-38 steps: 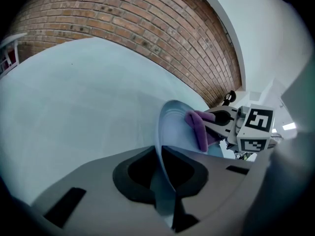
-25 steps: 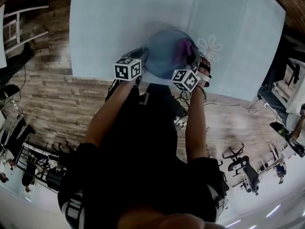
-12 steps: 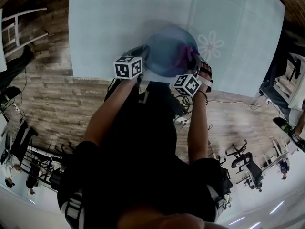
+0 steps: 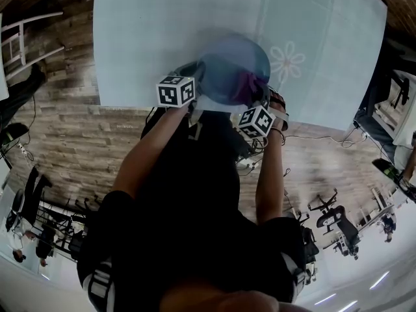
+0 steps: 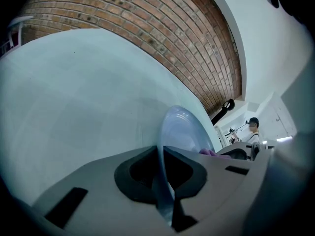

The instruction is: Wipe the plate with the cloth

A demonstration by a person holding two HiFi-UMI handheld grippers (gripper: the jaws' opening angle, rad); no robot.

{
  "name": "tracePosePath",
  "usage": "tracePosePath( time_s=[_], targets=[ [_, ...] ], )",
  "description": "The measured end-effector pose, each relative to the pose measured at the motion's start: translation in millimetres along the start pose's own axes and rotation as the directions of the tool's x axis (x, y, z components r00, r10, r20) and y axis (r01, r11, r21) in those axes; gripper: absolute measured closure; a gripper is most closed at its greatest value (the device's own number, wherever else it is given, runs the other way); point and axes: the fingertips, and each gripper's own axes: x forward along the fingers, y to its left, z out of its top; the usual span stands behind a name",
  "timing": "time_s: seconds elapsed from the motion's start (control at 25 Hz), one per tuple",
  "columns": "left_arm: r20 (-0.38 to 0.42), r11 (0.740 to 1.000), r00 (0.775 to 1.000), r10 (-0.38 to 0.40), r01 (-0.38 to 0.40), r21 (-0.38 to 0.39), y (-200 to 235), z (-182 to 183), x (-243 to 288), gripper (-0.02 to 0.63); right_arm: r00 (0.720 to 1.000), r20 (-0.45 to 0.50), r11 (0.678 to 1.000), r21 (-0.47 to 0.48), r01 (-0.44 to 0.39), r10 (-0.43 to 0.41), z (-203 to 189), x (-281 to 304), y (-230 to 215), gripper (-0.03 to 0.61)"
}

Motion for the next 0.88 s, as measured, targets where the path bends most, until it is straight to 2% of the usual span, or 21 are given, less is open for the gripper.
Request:
tracePosePath(
  time_s=[0.48, 0.88],
  targets=[
    [-0.001, 1.000, 1.000, -0.003, 0.003, -0.001, -0.2, -0.4, -1.2, 0.568, 0.978, 0.096, 0.982, -0.064, -0.179, 0.184, 33.6, -6.4, 50.6, 0.512],
    [-0.001, 1.000, 1.000, -0.001, 0.001, 0.001, -0.2, -1.8, -0.9, 0.568, 0.946, 0.180, 0.954, -0.184, -0.235, 0.268, 78.5, -2.0, 85.0, 0.512]
  ],
)
